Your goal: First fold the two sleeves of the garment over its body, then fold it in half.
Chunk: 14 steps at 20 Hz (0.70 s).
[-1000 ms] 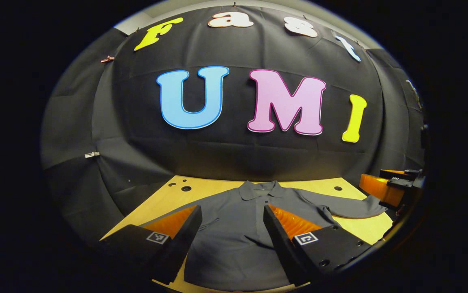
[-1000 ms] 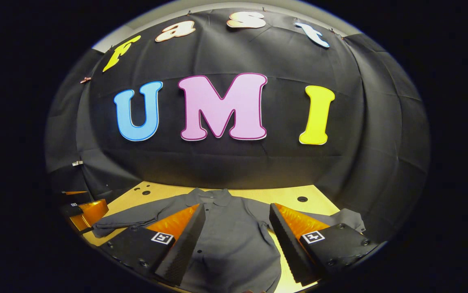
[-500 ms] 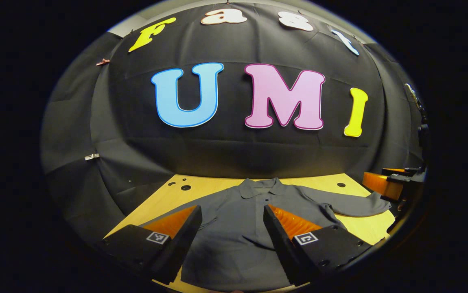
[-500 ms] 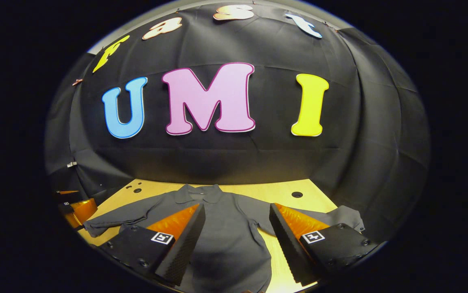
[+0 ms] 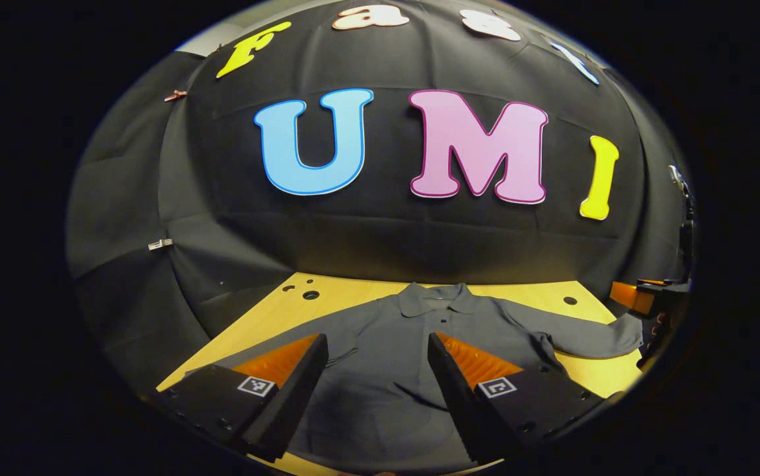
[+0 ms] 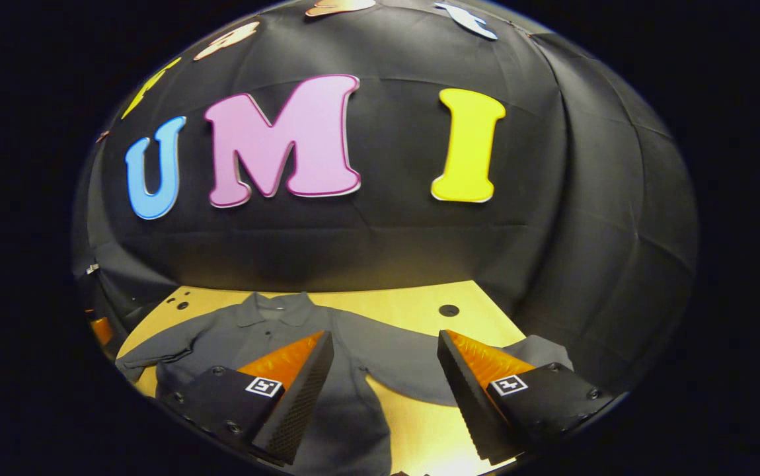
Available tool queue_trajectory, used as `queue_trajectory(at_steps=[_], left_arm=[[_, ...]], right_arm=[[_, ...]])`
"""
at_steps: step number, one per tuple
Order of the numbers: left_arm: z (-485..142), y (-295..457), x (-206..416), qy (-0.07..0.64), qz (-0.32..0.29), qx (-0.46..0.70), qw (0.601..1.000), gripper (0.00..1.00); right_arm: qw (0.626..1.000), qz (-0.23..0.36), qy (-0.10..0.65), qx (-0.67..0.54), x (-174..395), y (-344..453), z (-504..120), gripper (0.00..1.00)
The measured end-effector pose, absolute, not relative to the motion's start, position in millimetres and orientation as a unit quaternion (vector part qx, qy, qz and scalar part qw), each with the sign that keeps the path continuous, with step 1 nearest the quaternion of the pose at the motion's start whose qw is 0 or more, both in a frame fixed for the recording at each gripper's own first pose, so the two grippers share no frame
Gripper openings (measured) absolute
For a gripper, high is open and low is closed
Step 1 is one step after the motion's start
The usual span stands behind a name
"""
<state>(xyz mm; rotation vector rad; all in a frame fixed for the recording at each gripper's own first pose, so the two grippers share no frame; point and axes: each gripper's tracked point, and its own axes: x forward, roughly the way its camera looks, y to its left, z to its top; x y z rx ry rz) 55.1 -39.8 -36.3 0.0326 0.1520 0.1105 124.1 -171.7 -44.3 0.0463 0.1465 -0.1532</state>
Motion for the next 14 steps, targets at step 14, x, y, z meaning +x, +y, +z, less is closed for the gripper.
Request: queue_trajectory(at_steps=[14], left_arm=[[-52,-84,73,0.109,0.045,0.047,0.992,0.95]], right_arm=[[0.959,-0.227,0.138,0.102,149,-349,-117,0.98]])
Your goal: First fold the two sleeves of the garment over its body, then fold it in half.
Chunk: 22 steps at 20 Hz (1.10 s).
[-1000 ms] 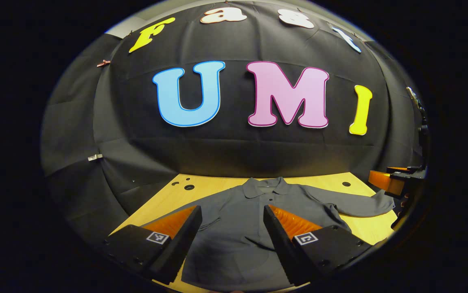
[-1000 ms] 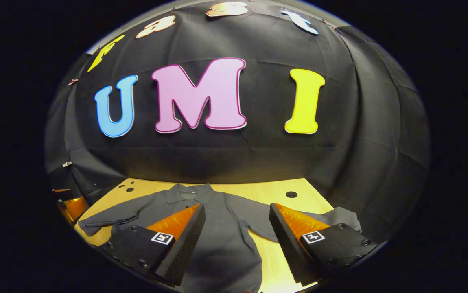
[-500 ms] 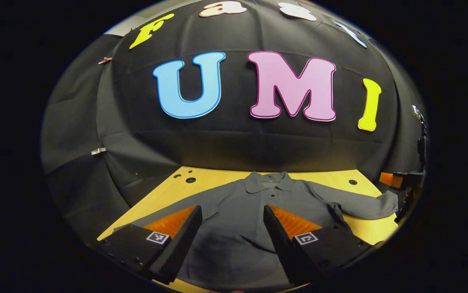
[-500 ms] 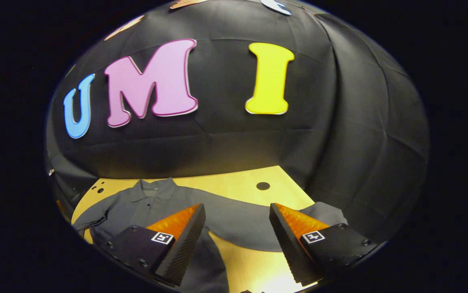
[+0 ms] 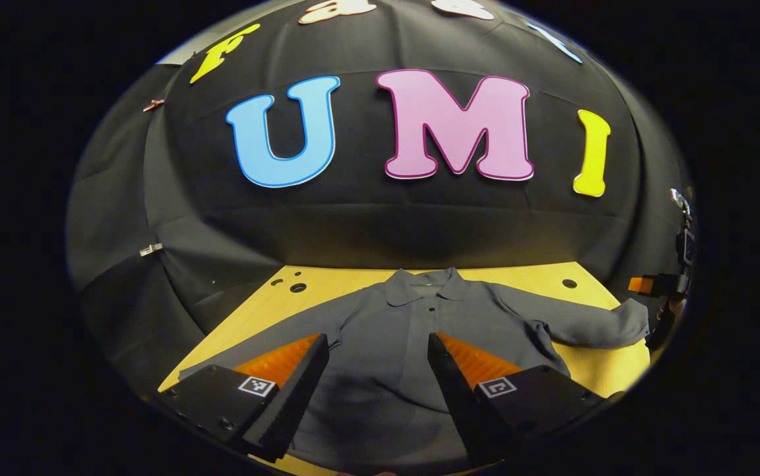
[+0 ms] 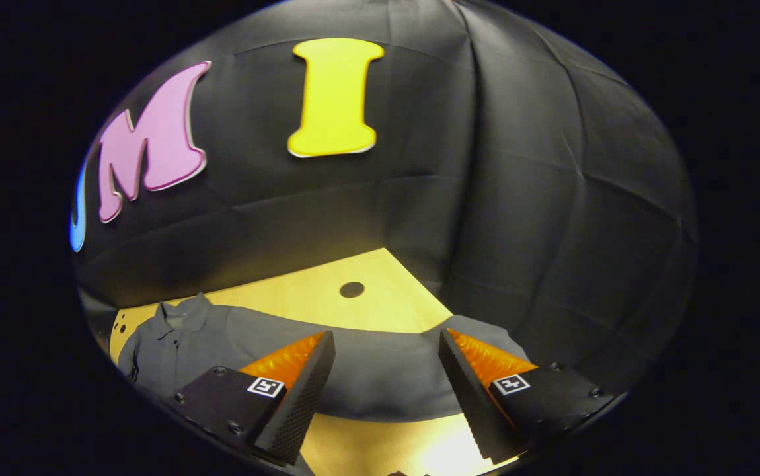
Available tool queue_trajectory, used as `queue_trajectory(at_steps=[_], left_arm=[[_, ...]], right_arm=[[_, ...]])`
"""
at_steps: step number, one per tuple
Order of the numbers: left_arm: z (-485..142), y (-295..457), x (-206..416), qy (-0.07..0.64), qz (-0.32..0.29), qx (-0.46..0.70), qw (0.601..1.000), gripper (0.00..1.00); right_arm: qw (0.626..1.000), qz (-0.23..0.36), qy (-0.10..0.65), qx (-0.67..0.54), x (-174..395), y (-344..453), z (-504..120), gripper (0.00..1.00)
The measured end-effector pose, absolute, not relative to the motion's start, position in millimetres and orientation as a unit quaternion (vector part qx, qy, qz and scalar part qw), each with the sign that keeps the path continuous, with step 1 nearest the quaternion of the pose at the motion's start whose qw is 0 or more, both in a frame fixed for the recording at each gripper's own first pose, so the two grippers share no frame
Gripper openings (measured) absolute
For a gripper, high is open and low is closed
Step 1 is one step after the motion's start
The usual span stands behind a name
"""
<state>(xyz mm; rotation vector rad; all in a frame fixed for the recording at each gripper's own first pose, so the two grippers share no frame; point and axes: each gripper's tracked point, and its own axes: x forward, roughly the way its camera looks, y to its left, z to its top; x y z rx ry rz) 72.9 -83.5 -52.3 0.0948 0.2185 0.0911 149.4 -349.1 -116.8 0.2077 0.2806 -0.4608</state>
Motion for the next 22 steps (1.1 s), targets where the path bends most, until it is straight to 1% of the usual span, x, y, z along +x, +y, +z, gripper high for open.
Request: queue_trajectory(at_steps=[4,8,12,16,19,22], left_arm=[[-59,-87,73,0.125,0.043,0.055,0.990,0.98],[-60,-90,72,0.132,0.040,0.060,0.989,0.98],[-71,-97,65,0.149,0.026,0.073,0.986,0.98],[-78,-102,56,0.160,0.025,0.080,0.984,0.98],[-79,-107,56,0.162,0.024,0.080,0.983,0.98],[-81,-112,58,0.164,0.023,0.080,0.983,0.98]], right_arm=[[0.943,-0.264,0.168,0.115,146,-389,-147,0.99],[0.926,-0.296,0.193,0.136,136,-427,-179,0.99],[0.910,-0.324,0.210,0.151,153,-447,-213,0.99],[0.895,-0.339,0.225,0.184,156,-468,-243,0.99],[0.888,-0.342,0.239,0.194,153,-466,-250,0.99],[0.890,-0.332,0.260,0.174,153,-463,-244,1.00]])
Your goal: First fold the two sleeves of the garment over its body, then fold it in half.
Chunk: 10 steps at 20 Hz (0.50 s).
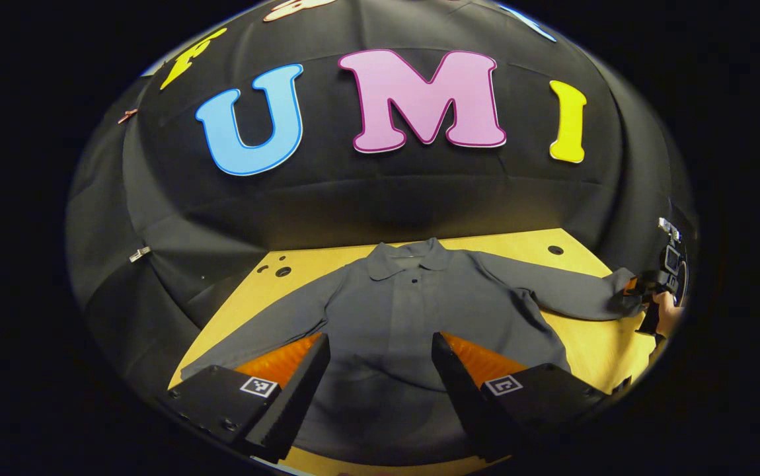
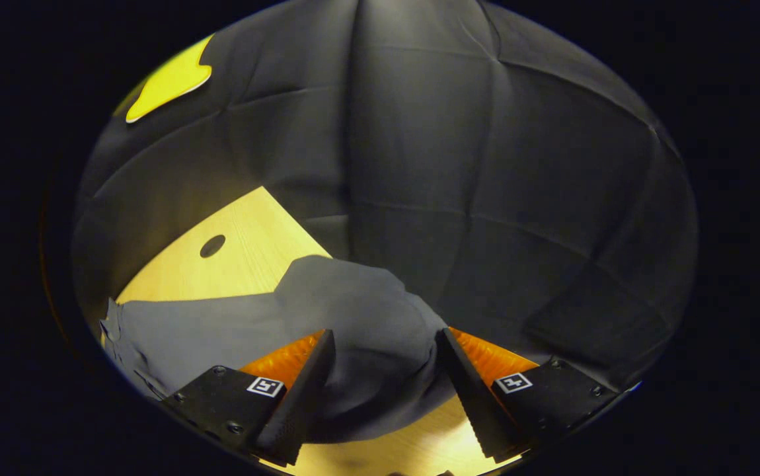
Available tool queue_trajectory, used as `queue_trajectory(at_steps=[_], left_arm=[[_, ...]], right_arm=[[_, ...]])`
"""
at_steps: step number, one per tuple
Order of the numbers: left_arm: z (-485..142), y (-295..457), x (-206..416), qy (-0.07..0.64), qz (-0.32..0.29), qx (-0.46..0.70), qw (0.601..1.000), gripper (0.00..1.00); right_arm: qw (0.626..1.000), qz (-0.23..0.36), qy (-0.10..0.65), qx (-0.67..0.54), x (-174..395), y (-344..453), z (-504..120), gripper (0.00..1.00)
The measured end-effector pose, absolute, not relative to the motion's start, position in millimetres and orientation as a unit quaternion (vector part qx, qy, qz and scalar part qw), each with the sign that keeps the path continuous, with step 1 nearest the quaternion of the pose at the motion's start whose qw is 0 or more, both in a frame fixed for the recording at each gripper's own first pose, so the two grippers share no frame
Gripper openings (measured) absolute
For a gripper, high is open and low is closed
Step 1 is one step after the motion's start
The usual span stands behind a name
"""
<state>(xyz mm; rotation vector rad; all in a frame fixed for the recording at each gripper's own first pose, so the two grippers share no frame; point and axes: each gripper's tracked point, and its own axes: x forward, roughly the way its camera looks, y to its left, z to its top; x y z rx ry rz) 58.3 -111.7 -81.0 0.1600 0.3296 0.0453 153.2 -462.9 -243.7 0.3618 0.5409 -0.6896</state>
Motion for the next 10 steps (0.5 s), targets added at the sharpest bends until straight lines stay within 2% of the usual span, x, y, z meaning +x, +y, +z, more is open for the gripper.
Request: queue_trajectory(at_steps=[3,5,6,7,9,10], left_arm=[[-83,-116,56,0.164,0.025,0.072,0.984,0.98],[-89,-120,53,0.171,0.026,0.066,0.983,0.98],[-92,-120,52,0.175,0.028,0.062,0.982,0.98],[-95,-120,52,0.177,0.030,0.057,0.982,0.98],[-93,-119,51,0.177,0.037,0.052,0.982,0.98],[-92,-119,50,0.173,0.038,0.052,0.983,0.98]], right_arm=[[0.895,-0.324,0.271,0.144,154,-462,-246,1.00],[0.899,-0.314,0.274,0.136,155,-461,-242,0.95],[0.900,-0.310,0.275,0.132,158,-462,-239,0.79],[0.902,-0.304,0.277,0.129,159,-460,-230,0.76],[0.906,-0.294,0.279,0.124,162,-452,-222,0.46],[0.907,-0.291,0.278,0.121,162,-451,-220,0.39]])
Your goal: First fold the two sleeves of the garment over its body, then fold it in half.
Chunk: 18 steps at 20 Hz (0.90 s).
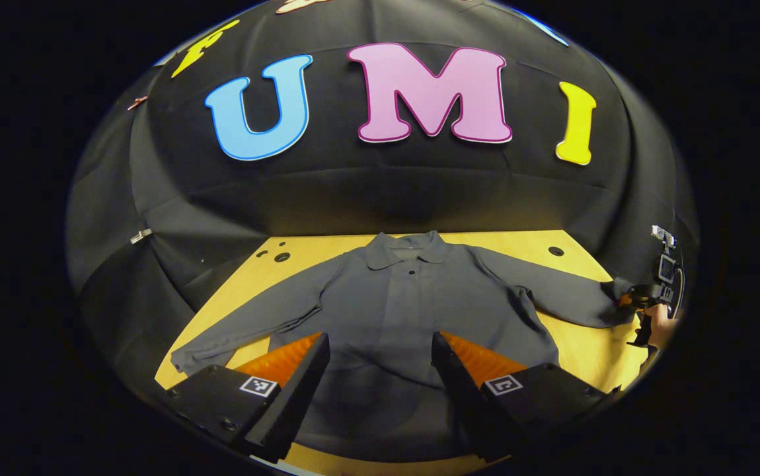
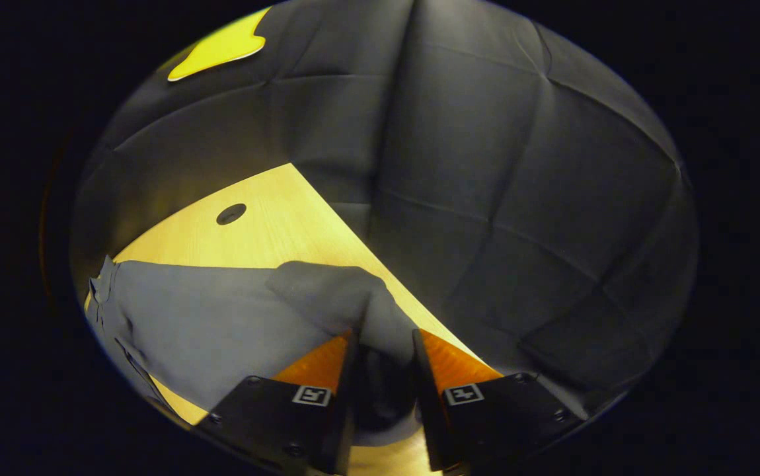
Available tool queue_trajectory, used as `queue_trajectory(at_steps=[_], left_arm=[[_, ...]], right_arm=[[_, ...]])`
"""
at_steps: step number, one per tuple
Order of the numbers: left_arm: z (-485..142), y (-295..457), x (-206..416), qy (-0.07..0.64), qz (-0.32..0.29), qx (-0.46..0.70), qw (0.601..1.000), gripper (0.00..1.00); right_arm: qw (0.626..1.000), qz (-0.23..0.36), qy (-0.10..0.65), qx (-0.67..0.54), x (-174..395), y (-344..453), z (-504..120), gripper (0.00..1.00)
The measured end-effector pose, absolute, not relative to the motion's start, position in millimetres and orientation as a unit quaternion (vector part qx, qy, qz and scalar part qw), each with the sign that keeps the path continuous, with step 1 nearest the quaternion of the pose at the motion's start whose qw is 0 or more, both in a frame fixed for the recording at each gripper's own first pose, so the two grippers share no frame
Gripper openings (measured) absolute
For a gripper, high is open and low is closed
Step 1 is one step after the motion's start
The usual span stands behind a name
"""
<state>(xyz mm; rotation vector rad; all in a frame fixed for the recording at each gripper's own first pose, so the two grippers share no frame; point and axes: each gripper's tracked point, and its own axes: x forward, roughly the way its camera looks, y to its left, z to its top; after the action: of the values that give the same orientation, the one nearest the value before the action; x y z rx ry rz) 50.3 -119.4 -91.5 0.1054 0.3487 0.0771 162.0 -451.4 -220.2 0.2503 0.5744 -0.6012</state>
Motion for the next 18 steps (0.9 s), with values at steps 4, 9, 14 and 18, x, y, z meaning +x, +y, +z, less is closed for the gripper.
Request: queue_trajectory(at_steps=[4,9,14,18], left_arm=[[-94,-121,46,0.176,0.040,0.053,0.982,0.98],[-83,-122,44,0.157,0.035,0.059,0.985,0.98],[-80,-117,35,0.149,0.035,0.053,0.987,0.98],[-78,-96,28,0.142,0.050,0.050,0.987,0.98]], right_arm=[[0.912,-0.272,0.274,0.136,165,-444,-218,0.15],[0.906,-0.248,0.282,0.195,165,-438,-217,0.05],[0.920,-0.242,0.274,0.141,167,-440,-219,0.05],[0.934,-0.231,0.253,0.106,171,-445,-212,0.05]])
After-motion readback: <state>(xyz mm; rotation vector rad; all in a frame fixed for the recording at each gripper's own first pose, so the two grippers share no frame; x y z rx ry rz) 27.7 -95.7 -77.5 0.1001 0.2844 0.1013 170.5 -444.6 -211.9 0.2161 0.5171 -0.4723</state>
